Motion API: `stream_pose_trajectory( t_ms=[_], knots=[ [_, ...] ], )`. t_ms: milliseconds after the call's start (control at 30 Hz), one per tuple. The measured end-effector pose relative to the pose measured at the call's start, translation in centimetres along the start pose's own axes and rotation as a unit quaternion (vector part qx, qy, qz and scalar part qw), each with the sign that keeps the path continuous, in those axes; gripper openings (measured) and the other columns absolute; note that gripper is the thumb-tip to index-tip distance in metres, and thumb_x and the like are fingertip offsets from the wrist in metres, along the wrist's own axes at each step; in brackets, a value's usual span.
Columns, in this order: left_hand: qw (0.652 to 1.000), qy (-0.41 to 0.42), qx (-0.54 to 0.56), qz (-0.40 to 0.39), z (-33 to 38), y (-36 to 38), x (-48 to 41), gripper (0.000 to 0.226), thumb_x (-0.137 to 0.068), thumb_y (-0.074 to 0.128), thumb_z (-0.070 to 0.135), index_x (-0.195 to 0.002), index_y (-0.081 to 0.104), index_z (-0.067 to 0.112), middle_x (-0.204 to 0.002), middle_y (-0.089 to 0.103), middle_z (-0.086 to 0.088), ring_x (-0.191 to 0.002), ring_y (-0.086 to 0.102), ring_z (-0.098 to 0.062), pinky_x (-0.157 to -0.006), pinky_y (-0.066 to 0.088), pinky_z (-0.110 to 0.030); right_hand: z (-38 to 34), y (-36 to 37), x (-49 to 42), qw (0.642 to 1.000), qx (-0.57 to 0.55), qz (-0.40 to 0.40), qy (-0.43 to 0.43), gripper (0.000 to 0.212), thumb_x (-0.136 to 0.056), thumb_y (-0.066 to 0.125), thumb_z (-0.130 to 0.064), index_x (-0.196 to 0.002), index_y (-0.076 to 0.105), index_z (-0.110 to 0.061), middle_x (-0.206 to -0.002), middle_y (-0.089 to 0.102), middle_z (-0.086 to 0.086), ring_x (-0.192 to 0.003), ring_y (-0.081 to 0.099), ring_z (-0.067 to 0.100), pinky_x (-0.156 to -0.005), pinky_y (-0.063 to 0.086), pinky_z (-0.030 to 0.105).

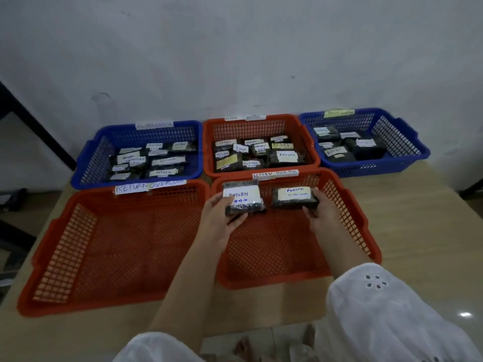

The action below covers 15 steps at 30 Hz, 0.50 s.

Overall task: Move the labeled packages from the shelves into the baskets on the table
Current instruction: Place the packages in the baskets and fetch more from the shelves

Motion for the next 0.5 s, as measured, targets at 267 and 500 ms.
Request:
stream_pose_trajectory(
  t_ms=[267,500],
  knots=[
    [0.999,0.007,0.029,0.045,-0.9,0.3,-1.2,0.026,-0.090,0.059,0.007,-0.113,0.050,0.011,-0.105,0.062,-0.013,-0.092,0.064,-0.026,-0.061,0.059,-0.032,1.5,1.4,-3.2,0.998,0.063,0.009,0.032,0.025,-0.093,0.057,-0.013,-0.117,0.059,-0.006,-0.118,0.063,0.012,-0.107,0.061,0.026,-0.089,0.050,0.031],
    [0.998,0.006,0.028,0.059,-1.6,0.5,-1.6,0.024,-0.090,0.058,0.007,-0.112,0.050,0.012,-0.107,0.063,-0.014,-0.095,0.064,-0.026,-0.061,0.059,-0.032,2.6,1.8,-5.5,0.982,0.180,0.056,0.015,0.031,-0.089,0.065,-0.014,-0.118,0.059,-0.005,-0.137,0.043,0.011,-0.105,0.058,0.030,-0.094,0.051,0.041]
  ],
)
Point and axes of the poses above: each hand's wrist, its own x-axis away from the middle knuckle, its own y-axis out of the palm, z = x × y, the point moved 6 cm from there along -x, towards the middle knuckle
